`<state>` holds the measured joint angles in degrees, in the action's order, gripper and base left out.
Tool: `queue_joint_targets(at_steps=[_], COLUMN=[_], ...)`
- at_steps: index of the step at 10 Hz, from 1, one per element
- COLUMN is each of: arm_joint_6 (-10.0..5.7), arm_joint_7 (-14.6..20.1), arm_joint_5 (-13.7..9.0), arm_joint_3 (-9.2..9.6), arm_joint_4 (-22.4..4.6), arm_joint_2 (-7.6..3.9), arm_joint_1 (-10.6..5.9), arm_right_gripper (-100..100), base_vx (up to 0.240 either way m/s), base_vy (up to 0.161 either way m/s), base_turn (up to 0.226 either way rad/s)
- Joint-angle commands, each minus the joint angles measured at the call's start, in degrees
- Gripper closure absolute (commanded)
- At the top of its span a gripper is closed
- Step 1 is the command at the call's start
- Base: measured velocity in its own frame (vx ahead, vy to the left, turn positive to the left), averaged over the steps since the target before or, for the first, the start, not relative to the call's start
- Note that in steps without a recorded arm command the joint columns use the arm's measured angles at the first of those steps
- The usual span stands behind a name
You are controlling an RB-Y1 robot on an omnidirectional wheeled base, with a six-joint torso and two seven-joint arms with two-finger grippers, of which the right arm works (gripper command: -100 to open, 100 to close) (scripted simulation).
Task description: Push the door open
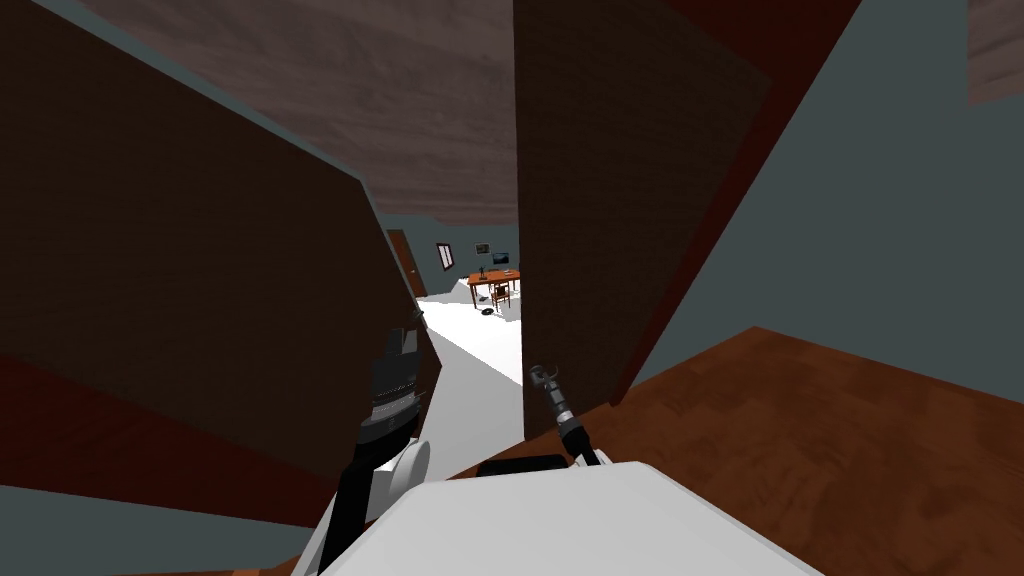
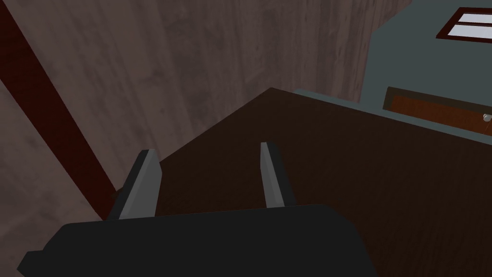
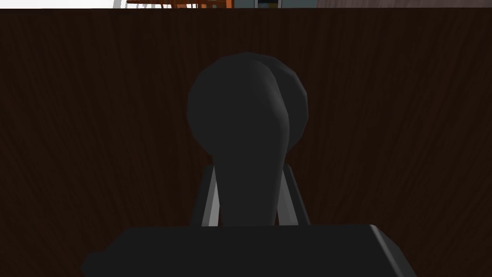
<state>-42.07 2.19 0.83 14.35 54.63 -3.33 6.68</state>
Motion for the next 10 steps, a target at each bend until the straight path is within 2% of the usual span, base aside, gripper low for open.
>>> queue_joint_targets(at_steps=[1,10], arm_joint_6=[-0.09,-0.13], arm_joint_7=[-0.14,-1.86], arm_joint_5=[-0.33,-2.47], arm_joint_3=[-0.86,-6.52], arm_joint_4=[-0.03,-1.78], arm_joint_2=[-0.43,-1.3], arm_joint_1=[-0.47,-1.96], arm_right_gripper=[100,100], base_vx=[0.157,0.162], base_vy=[0.086,0.081], base_turn=[-0.043,-0.054])
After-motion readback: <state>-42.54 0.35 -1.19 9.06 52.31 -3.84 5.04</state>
